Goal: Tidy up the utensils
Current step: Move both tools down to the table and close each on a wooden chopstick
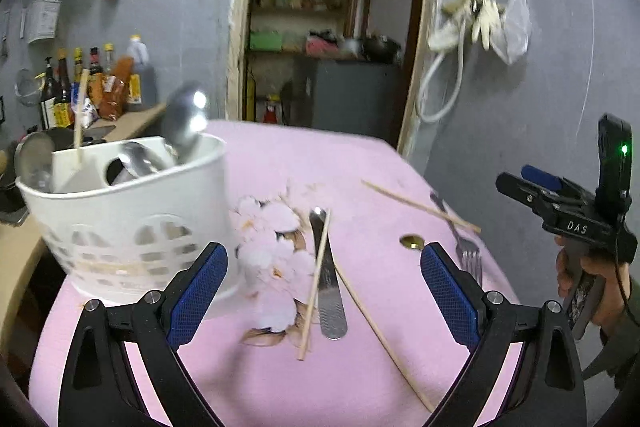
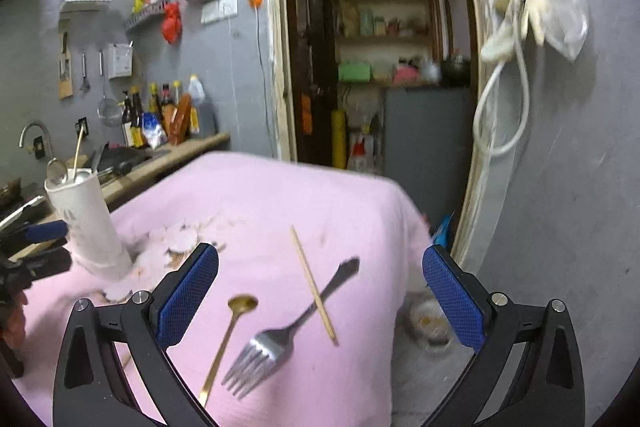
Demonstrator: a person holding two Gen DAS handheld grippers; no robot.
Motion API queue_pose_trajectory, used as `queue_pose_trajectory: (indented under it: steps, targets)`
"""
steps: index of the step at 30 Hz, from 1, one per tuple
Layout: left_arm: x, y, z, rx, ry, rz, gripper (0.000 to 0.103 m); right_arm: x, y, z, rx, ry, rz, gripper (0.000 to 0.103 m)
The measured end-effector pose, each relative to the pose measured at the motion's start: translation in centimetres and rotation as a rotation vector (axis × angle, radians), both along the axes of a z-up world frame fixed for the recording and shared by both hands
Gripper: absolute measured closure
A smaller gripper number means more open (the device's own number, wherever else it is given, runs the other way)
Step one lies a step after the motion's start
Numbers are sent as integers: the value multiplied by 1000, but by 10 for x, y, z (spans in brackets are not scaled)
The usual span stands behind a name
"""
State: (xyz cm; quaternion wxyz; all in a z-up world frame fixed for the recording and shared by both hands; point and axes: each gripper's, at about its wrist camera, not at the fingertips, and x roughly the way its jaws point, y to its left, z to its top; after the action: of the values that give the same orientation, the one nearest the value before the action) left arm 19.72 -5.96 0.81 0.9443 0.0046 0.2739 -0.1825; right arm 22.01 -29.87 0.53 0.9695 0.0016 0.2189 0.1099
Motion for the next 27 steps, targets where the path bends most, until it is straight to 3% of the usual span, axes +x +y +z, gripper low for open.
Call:
queue_pose_trajectory:
  steps: [7, 11, 16, 21, 24, 27]
  targets:
    - [29, -15, -17, 66, 118, -10, 8, 34, 6, -31, 11, 167, 70, 2]
    - [43, -12, -32, 51, 208, -22, 9, 48, 8, -46, 21, 240, 86, 13]
    - [53, -10, -40, 34, 265, -34, 16, 57, 5, -57, 70, 317, 111, 44]
    - [65, -7, -51, 22, 359, -26, 43, 55, 7, -57, 64, 332, 111, 67]
    - [67, -2, -52, 9, 375, -12, 49, 55, 13, -57, 57, 347, 133, 85]
    - [66, 3, -51, -2, 381, -4, 59, 55, 23, -59, 54, 364, 161, 89]
